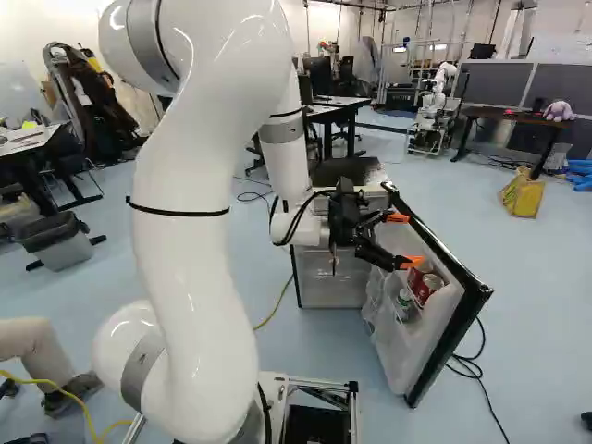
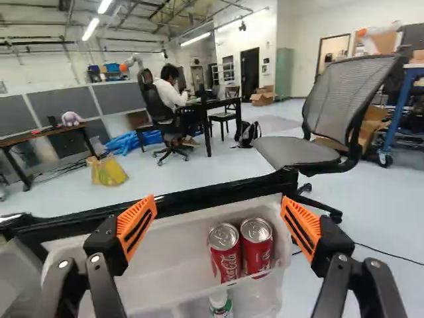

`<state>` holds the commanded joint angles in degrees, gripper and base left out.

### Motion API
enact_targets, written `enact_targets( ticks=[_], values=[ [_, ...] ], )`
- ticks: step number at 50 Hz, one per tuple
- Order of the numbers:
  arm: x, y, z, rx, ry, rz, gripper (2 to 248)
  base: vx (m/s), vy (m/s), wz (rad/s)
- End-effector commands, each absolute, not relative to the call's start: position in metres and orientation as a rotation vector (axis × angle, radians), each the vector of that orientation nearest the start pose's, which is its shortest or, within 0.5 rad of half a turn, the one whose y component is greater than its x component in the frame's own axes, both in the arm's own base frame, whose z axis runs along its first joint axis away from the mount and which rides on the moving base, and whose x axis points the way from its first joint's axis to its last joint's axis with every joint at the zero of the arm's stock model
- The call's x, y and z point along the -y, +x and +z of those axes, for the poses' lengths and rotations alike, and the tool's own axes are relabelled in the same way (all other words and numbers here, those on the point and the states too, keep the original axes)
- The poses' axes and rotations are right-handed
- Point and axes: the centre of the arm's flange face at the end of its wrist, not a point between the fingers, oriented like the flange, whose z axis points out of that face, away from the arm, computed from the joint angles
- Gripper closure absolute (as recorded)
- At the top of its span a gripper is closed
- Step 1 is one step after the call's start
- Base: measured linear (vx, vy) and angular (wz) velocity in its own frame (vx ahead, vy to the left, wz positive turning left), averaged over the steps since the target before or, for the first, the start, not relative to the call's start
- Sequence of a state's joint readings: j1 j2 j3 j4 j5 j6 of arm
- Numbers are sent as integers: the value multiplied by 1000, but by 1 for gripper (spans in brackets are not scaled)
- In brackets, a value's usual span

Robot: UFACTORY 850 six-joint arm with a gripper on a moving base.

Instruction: Grab a drink from the fridge

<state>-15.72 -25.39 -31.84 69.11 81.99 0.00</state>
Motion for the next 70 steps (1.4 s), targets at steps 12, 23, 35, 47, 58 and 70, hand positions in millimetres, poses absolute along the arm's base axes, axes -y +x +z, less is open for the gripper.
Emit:
enact_targets(
  ticks=[12,23,35,47,58,70],
  values=[
    [166,347,300,1237,1489,1361,3,0,0,0],
    [145,334,298,1158,1662,1400,3,0,0,0],
    [120,326,294,1055,1858,1437,3,0,0,0],
    [104,328,289,956,2029,1454,3,0,0,0],
    [96,335,274,871,2178,1421,3,0,0,0],
    [89,341,256,780,2328,1364,3,0,0,0]
  ],
)
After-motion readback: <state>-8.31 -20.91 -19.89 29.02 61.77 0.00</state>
